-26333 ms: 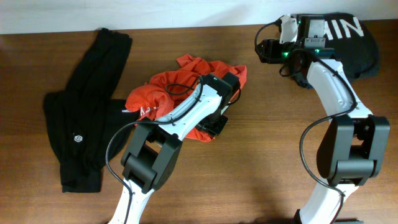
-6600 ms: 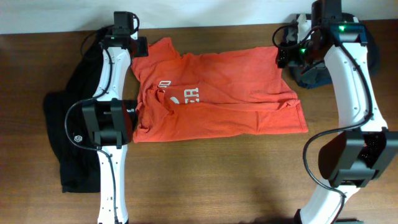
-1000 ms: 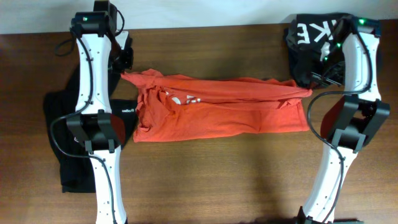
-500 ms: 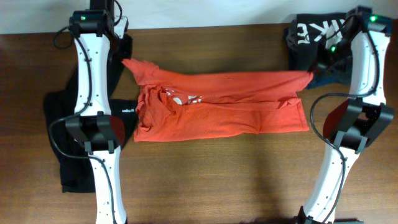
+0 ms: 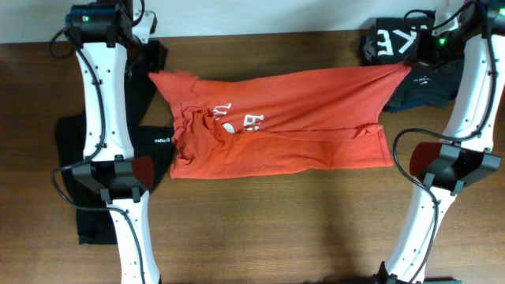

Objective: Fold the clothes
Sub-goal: 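Fold the top edge down toward the bottom with both grippers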

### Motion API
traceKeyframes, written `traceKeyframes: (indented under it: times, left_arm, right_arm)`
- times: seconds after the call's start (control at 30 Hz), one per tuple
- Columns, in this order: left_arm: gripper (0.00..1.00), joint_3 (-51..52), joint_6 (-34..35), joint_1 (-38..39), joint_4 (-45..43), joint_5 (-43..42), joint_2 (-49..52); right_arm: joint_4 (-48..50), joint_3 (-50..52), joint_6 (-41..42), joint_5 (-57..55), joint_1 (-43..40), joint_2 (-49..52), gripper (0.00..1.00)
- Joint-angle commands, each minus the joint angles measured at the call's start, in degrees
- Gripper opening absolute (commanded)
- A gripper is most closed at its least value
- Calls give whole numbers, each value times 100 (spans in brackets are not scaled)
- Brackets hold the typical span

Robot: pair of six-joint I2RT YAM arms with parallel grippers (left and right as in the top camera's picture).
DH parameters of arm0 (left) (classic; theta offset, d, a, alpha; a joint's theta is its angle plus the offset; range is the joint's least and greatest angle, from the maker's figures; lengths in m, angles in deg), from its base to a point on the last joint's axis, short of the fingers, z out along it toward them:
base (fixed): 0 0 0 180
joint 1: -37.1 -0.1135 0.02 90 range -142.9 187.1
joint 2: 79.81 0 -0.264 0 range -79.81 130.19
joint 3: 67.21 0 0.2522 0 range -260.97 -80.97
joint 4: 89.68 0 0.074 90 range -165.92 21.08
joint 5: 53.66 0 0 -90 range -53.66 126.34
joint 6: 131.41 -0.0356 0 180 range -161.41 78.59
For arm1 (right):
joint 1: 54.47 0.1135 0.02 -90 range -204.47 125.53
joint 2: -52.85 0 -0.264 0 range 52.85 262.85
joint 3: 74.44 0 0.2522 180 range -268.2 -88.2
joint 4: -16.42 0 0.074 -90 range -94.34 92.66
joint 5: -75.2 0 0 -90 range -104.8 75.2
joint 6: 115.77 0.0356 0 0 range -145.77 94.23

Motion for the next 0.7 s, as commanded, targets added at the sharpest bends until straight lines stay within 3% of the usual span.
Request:
traceKeyframes:
  times: [0.0,0.3,0.47,0.67]
  left_arm:
    - [1,-74,-240,11,28,-302,-149]
    - [1,-11,-203,13,31,-525,-151]
    - [0,201,-151,22,31,-542,-151]
    - [0,861,-271,109,31,-544,-151]
  right_arm:
    - [-37,492,164,-28,79,-144,4]
    - [-37,905,160,-730,184,-638,4]
    - [-35,2216,105,-1211,203,-1226,4]
    - [179,3373,-125,-1231,149,-1255,4]
